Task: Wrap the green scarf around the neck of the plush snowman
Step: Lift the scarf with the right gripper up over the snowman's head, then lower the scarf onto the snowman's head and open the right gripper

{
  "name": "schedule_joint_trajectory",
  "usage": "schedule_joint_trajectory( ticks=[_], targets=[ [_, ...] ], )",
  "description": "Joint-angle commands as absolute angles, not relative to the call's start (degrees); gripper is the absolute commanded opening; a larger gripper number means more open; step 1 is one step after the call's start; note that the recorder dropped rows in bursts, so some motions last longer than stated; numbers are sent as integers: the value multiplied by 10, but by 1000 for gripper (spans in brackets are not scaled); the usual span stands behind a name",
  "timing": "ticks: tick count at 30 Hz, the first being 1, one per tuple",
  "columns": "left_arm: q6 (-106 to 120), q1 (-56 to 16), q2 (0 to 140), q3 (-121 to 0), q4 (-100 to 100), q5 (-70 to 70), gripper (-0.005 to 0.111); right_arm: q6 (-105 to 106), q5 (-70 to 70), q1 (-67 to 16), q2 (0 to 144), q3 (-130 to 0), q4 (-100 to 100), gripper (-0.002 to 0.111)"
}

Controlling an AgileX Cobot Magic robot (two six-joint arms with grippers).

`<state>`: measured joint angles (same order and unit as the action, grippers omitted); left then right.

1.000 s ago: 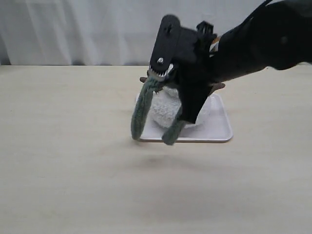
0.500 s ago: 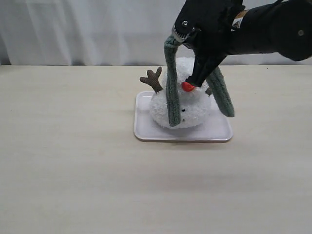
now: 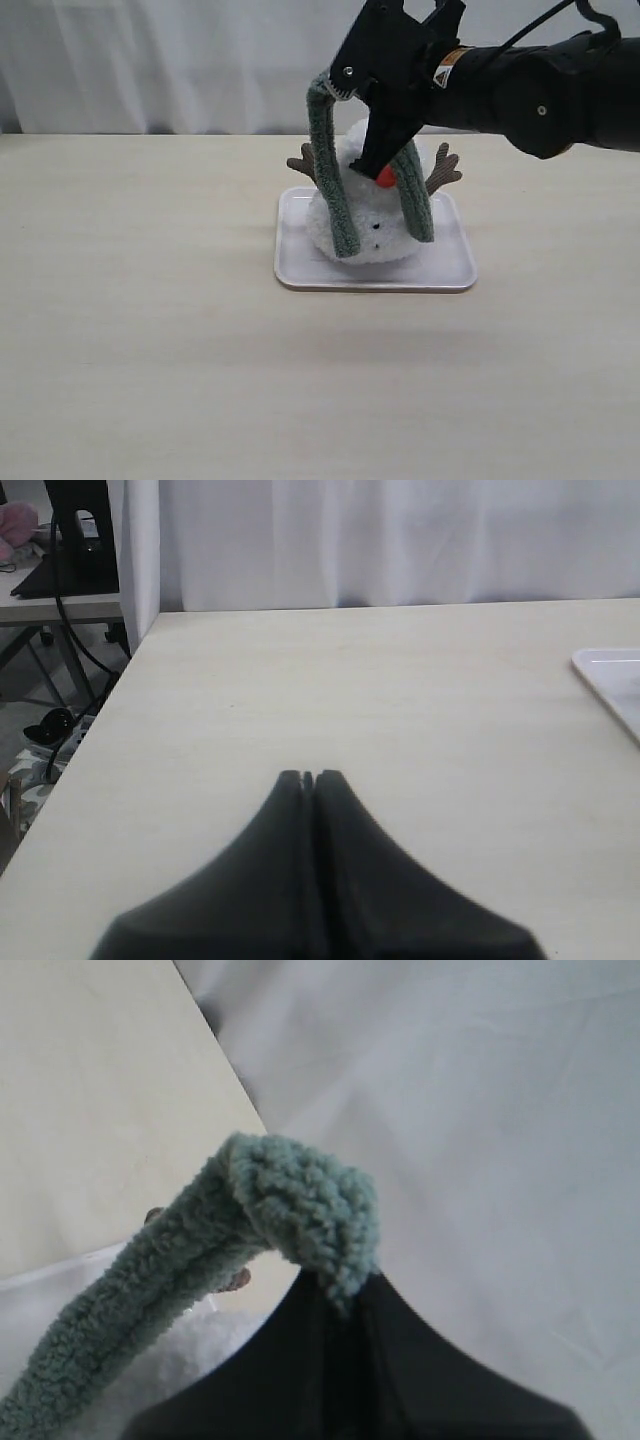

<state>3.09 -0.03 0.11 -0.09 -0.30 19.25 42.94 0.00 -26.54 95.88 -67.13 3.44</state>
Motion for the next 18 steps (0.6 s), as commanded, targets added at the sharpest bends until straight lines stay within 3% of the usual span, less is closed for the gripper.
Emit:
schedule_joint_trajectory(
  ticks=[1, 10, 18],
  targets=[
    [32, -4, 0, 0, -6, 185, 0, 457, -11, -263, 960, -673, 39, 4],
    [32, -4, 0, 0, -6, 185, 0, 400, -76, -234, 1003, -673, 39, 4],
    [32, -4, 0, 0, -6, 185, 0, 405, -36, -241, 1012, -673, 39, 4]
  ],
)
